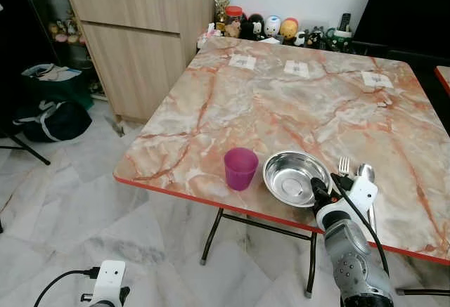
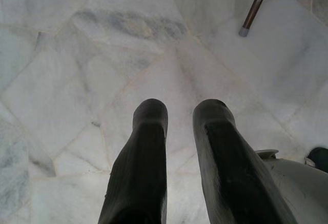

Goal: Setting the table

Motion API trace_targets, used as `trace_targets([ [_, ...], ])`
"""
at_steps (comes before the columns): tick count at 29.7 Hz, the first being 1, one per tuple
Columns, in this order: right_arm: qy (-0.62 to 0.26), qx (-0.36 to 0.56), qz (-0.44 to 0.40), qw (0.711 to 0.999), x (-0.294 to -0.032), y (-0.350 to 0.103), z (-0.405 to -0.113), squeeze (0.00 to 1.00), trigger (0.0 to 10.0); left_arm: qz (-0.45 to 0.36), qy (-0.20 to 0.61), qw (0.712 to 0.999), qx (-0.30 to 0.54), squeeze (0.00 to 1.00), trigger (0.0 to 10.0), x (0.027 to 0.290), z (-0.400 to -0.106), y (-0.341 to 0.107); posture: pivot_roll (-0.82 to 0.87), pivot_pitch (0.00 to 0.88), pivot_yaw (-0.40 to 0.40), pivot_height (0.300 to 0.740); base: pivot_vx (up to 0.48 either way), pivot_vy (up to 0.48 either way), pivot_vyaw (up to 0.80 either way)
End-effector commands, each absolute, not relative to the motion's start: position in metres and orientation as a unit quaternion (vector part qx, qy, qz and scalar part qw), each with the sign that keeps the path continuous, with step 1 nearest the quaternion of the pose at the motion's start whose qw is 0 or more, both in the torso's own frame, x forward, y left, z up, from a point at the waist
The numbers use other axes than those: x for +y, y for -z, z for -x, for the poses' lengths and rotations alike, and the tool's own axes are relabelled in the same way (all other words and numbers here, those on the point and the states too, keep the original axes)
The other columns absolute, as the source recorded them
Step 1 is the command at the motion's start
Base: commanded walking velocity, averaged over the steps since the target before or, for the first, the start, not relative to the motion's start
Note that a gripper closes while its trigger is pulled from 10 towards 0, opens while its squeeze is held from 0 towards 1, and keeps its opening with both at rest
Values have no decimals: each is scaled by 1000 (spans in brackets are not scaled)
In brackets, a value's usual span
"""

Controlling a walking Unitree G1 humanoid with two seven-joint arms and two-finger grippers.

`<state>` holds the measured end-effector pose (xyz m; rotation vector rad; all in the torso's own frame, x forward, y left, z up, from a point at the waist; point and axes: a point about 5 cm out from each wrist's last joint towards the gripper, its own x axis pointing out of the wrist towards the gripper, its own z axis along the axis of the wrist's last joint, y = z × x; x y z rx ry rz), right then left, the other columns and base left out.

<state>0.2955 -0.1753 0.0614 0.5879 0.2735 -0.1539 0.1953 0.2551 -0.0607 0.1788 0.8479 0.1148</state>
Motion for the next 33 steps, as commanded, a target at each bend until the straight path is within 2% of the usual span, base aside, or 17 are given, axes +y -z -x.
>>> trace_targets([
  [1,83,128,-289,945,-178,-64,-297,0,0,-91,-50,905,413,0,10000,254,-194,62,152,4,-56,740,0,0,0],
  [9,110,76,-298,945,-185,-72,-296,0,0,-95,-43,905,412,0,10000,249,-196,62,152,3,-56,740,0,0,0],
  [16,143,-69,-350,923,-201,-99,-287,0,0,-98,-43,904,415,0,10000,249,-195,63,152,4,-54,740,0,0,0],
  [20,105,-136,-385,907,-201,-120,-286,0,0,-103,-47,901,419,0,10000,254,-192,63,150,2,-53,740,0,0,0],
  [21,84,-153,-408,896,-197,-127,-285,0,10000,-107,-48,898,423,0,10000,256,-190,64,150,2,-53,740,0,0,0],
  [29,68,-158,-405,898,-189,-128,-286,0,10000,-113,-42,900,420,0,10000,258,-188,64,149,0,-53,740,0,0,0],
  [33,66,-162,-412,894,-188,-127,-284,0,10000,-122,-38,900,417,0,10000,253,-191,64,153,0,-54,740,0,-398,0],
])
